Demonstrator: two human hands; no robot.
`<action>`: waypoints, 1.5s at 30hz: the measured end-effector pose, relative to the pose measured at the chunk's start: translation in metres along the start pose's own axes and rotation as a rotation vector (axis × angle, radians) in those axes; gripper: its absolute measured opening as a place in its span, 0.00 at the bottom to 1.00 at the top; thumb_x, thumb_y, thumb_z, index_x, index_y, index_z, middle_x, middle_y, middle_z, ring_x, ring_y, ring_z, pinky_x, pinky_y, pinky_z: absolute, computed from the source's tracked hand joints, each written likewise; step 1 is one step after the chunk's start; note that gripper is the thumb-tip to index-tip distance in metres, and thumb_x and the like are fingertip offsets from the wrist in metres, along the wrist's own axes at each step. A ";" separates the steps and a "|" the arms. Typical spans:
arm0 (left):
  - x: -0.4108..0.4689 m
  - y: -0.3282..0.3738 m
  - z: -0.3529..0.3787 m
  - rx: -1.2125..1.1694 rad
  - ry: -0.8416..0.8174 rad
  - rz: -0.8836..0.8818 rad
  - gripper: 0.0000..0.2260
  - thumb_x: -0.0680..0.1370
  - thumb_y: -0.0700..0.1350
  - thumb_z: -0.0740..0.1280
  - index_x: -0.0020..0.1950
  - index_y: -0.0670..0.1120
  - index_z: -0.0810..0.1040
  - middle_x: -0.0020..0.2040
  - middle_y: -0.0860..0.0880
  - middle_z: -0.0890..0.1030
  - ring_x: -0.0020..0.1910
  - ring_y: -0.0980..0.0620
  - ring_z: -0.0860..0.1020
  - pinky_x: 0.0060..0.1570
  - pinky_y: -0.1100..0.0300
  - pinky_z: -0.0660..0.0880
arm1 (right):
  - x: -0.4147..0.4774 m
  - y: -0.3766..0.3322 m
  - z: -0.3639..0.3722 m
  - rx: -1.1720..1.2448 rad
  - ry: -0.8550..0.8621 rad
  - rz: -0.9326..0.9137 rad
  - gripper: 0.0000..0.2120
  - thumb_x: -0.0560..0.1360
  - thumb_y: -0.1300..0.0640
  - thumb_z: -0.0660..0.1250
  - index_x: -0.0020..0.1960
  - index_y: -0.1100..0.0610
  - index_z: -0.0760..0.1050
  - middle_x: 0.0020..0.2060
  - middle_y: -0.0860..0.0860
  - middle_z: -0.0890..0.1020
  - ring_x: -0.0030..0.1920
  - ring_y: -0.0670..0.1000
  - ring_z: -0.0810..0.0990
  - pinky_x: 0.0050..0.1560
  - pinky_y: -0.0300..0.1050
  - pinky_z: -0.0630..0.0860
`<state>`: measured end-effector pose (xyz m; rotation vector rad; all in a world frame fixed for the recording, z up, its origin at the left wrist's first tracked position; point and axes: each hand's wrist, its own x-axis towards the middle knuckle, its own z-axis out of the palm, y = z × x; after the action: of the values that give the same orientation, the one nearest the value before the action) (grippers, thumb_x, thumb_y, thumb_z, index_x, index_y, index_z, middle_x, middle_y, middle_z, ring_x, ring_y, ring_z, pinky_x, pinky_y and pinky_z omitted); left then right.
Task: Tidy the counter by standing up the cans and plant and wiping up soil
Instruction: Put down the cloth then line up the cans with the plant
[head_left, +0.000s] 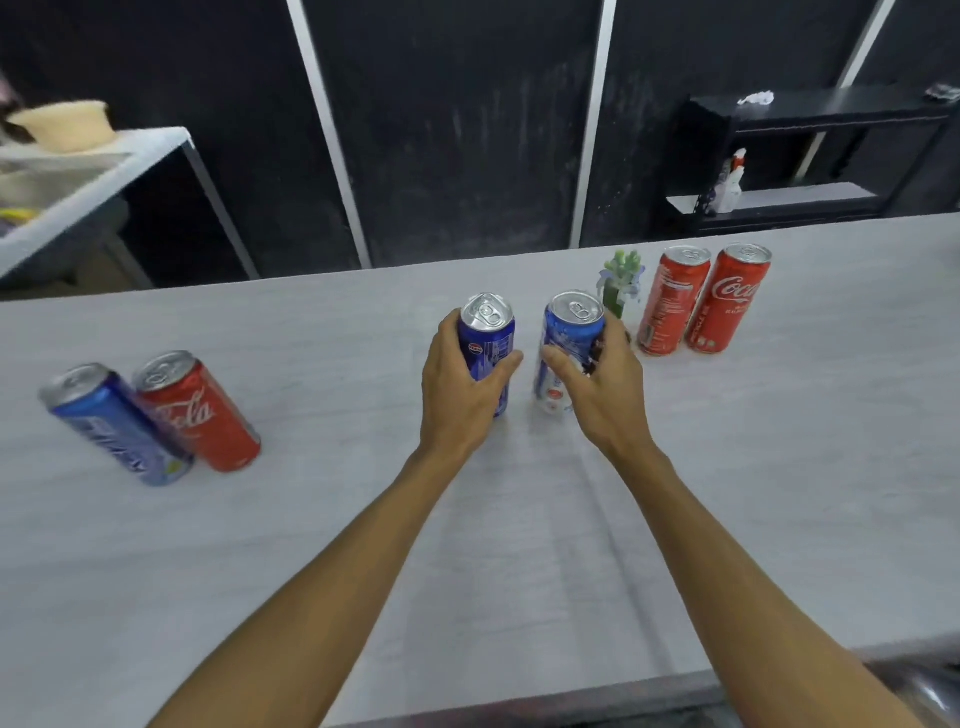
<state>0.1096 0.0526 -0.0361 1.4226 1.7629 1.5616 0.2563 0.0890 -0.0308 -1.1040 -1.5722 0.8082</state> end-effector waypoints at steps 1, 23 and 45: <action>-0.001 -0.003 -0.013 0.007 0.018 -0.005 0.32 0.73 0.49 0.73 0.73 0.47 0.62 0.70 0.49 0.71 0.67 0.51 0.70 0.56 0.65 0.71 | -0.003 -0.005 0.011 0.009 -0.018 0.002 0.30 0.74 0.53 0.71 0.71 0.55 0.63 0.62 0.45 0.73 0.61 0.44 0.73 0.60 0.38 0.74; -0.015 -0.057 -0.170 0.038 0.207 -0.067 0.32 0.72 0.50 0.74 0.71 0.48 0.64 0.66 0.51 0.73 0.63 0.54 0.73 0.52 0.70 0.71 | -0.051 -0.058 0.168 0.056 -0.221 -0.047 0.28 0.72 0.52 0.73 0.69 0.54 0.66 0.60 0.46 0.76 0.58 0.44 0.75 0.54 0.29 0.73; -0.011 -0.085 -0.188 -0.011 0.172 -0.055 0.34 0.74 0.49 0.72 0.75 0.47 0.60 0.70 0.50 0.70 0.67 0.56 0.69 0.53 0.77 0.69 | -0.061 -0.056 0.198 0.003 -0.164 -0.045 0.30 0.73 0.52 0.72 0.70 0.55 0.65 0.63 0.50 0.76 0.60 0.47 0.76 0.58 0.40 0.76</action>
<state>-0.0736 -0.0397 -0.0584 1.2560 1.8699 1.7063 0.0553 0.0172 -0.0553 -1.0178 -1.7251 0.8888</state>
